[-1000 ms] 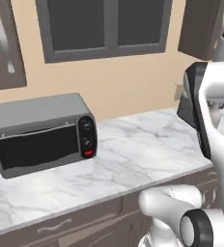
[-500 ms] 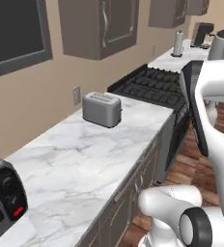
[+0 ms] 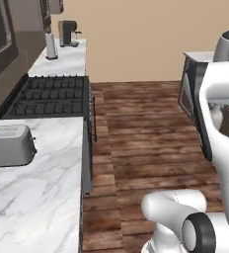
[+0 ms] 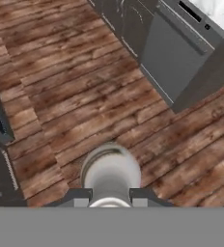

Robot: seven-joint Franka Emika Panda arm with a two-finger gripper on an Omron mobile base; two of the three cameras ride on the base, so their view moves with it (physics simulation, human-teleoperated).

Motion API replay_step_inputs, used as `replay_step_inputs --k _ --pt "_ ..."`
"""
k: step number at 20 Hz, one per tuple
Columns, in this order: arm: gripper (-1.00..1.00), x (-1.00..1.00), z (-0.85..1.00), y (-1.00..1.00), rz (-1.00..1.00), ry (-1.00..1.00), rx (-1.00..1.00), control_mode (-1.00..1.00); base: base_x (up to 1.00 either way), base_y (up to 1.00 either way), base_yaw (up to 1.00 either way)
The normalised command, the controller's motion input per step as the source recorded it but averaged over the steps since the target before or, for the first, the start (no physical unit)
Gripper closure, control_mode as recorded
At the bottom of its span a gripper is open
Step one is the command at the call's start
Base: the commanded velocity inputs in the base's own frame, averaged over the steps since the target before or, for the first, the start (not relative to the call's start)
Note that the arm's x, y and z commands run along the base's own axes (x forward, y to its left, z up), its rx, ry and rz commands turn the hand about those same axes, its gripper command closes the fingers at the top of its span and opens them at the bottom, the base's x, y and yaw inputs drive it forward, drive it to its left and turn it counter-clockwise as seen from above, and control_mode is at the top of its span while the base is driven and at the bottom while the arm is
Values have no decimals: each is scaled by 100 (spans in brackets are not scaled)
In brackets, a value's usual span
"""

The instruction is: Move the drinks to the dining counter.

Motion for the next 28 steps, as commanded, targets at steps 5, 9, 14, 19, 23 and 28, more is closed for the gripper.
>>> replay_step_inputs --k 5,9,14,19,23,28 --pt "100 0 0 0 0 0 0 100 -1 -19 -83" --pt "100 0 0 0 0 0 0 100 0 -46 -34" --pt "100 0 0 0 0 0 0 100 21 -35 -18" --pt "100 0 0 0 0 0 0 100 74 0 -13" --pt "100 0 0 0 0 0 0 100 82 -6 -13" --pt "100 0 0 0 0 0 0 100 78 -46 -22"
